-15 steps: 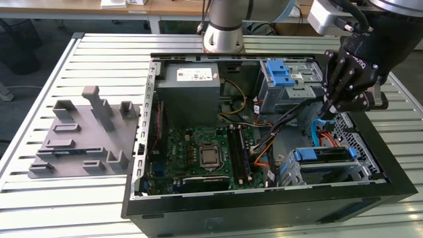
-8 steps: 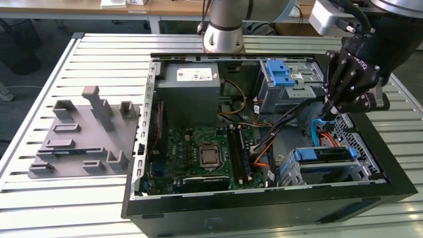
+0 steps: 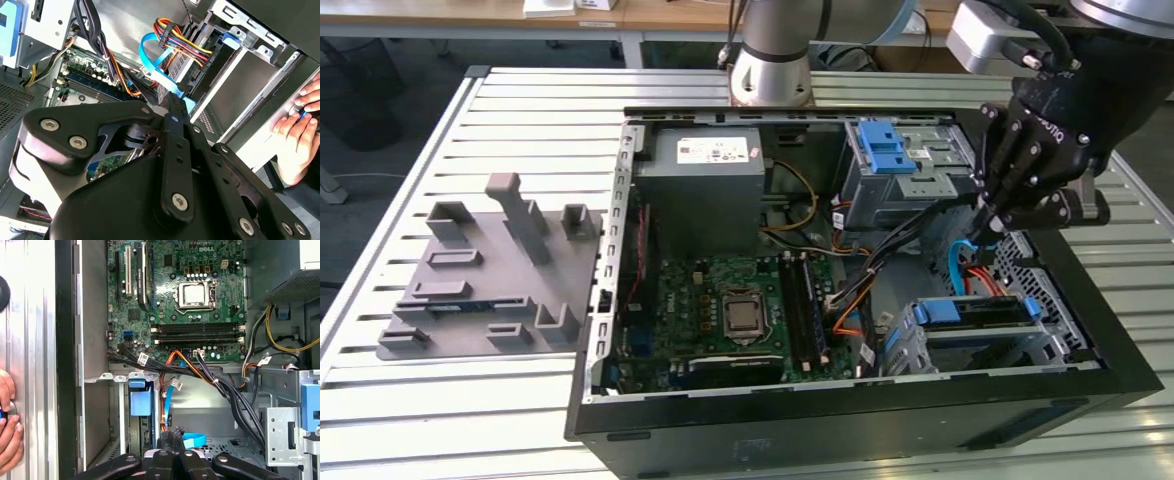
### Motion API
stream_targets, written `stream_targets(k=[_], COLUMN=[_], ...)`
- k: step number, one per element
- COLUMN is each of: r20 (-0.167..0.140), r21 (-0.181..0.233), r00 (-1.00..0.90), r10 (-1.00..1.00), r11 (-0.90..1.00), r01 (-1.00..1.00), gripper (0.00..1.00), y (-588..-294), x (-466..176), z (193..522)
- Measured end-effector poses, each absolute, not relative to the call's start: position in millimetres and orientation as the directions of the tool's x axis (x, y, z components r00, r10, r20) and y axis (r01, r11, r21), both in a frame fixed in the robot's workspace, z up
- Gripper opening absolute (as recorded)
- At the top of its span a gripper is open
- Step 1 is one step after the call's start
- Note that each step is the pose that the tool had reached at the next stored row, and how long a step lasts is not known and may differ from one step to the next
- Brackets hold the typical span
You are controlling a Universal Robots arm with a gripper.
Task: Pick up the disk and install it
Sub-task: 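Insert the second disk wire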
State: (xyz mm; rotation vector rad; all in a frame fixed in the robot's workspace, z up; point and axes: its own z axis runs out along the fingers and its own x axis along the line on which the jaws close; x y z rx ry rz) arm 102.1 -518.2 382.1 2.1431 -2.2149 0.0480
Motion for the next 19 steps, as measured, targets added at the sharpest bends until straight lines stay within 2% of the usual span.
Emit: stream_targets(k=[5, 6, 12, 13, 19], r20=[0.065, 0.065, 0.066, 0.069, 0.076], r21=[0.019, 0.019, 0.019, 0.019, 0.018], r00=[-0.032, -0.032, -0.032, -0.032, -0.032], r10=[-0.997, -0.997, -0.997, -0.997, -0.997], r11=[0.033, 0.033, 0.034, 0.034, 0.034], r01=[-0.999, -0.999, -0.999, -0.999, -0.999], gripper=[0.11, 0.17, 0.18, 0.25, 0.25], y=[-518.8, -518.8, -519.1, -519.2, -519.2], x=[102.4, 102.5, 103.8, 103.8, 103.9], z=[382.0, 382.0, 381.0, 380.7, 377.7])
